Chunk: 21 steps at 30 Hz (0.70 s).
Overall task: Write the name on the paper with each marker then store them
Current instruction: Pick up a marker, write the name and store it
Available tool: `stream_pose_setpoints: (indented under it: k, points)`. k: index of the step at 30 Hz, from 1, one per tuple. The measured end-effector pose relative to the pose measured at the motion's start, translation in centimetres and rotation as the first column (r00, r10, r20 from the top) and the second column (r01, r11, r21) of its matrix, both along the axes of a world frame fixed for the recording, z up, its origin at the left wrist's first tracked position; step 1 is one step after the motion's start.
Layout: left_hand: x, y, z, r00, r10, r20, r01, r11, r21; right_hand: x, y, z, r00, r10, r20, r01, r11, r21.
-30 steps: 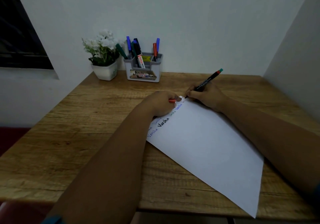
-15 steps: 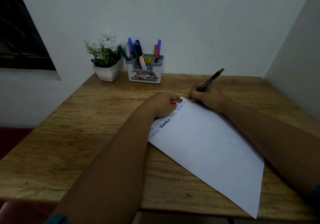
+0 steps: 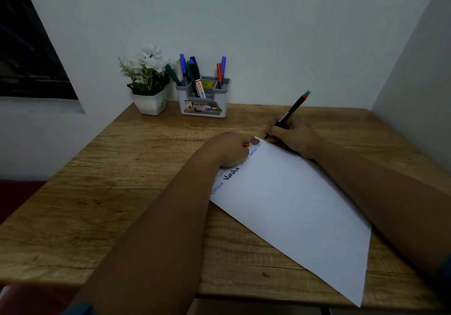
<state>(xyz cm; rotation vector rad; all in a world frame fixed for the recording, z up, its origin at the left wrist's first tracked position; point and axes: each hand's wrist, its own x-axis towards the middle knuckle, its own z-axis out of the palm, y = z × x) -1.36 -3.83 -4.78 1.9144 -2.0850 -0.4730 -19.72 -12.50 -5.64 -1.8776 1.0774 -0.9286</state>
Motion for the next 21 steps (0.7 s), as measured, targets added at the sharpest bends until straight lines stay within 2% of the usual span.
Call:
stream_pose_setpoints:
  k: [4,18,21]
  points:
    - [-0.06,-0.03,0.01,1.000,0.013,0.006,-0.013,1.000,0.007,0.06,0.20,0.13,0.997,0.036,-0.066,-0.042,0.995,-0.093]
    - [-0.02,-0.02,0.09,1.000,-0.001,0.013,0.001,1.000,0.004,0.02,0.07,0.15,0.992,0.032,-0.124,-0.045,0.993,-0.107]
    - [0.04,-0.14,-0.03,1.000,-0.007,0.021,0.007,1.000,0.002,-0.05,0.09,0.04,0.997,0.011,-0.081,-0.016,0.998,-0.056]
